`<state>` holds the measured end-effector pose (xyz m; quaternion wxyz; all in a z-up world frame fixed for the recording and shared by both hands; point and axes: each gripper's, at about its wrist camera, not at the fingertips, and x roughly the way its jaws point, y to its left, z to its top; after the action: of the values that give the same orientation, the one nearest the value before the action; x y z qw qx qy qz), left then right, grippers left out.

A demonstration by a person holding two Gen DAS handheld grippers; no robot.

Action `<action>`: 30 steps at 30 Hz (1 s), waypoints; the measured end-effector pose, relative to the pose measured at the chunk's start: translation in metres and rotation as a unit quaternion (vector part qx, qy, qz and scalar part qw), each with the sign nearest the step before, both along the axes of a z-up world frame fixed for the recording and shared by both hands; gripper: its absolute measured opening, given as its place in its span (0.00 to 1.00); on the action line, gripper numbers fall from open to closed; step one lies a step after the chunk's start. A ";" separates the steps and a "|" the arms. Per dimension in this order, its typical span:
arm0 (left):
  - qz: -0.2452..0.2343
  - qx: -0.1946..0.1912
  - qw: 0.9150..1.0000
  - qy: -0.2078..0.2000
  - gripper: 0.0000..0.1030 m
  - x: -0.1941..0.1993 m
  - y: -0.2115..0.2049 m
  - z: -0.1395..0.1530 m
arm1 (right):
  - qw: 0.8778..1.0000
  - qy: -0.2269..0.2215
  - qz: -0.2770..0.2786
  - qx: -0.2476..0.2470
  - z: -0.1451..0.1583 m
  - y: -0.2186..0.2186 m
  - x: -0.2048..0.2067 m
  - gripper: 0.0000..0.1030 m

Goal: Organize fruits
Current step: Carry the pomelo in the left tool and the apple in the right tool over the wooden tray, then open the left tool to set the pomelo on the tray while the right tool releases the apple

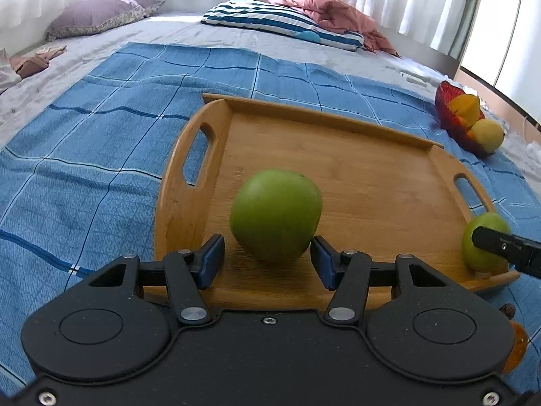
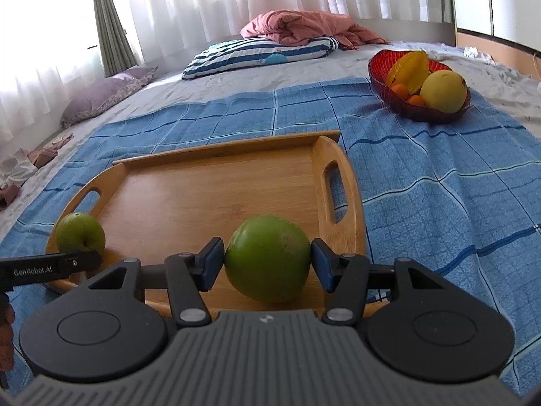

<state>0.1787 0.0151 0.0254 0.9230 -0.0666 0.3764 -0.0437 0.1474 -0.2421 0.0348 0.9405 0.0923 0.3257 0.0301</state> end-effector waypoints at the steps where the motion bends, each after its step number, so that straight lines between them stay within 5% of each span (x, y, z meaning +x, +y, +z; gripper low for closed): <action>1: 0.000 0.000 1.000 0.000 0.55 0.000 0.000 0.000 | 1.000 -0.001 0.001 -0.001 0.000 0.000 -0.001 0.61; 15: -0.025 0.002 0.999 -0.035 0.95 -0.033 0.000 0.009 | 1.000 -0.014 0.018 0.017 -0.002 -0.003 -0.023 0.87; 30: -0.044 -0.003 0.998 -0.052 0.97 -0.094 0.004 0.004 | 0.995 -0.088 0.043 -0.016 0.000 0.009 -0.081 0.96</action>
<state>0.0849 0.0193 0.0298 0.9384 -0.0508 0.3300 -0.0889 0.0664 -0.2331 0.0348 0.9646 0.0600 0.2462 0.0736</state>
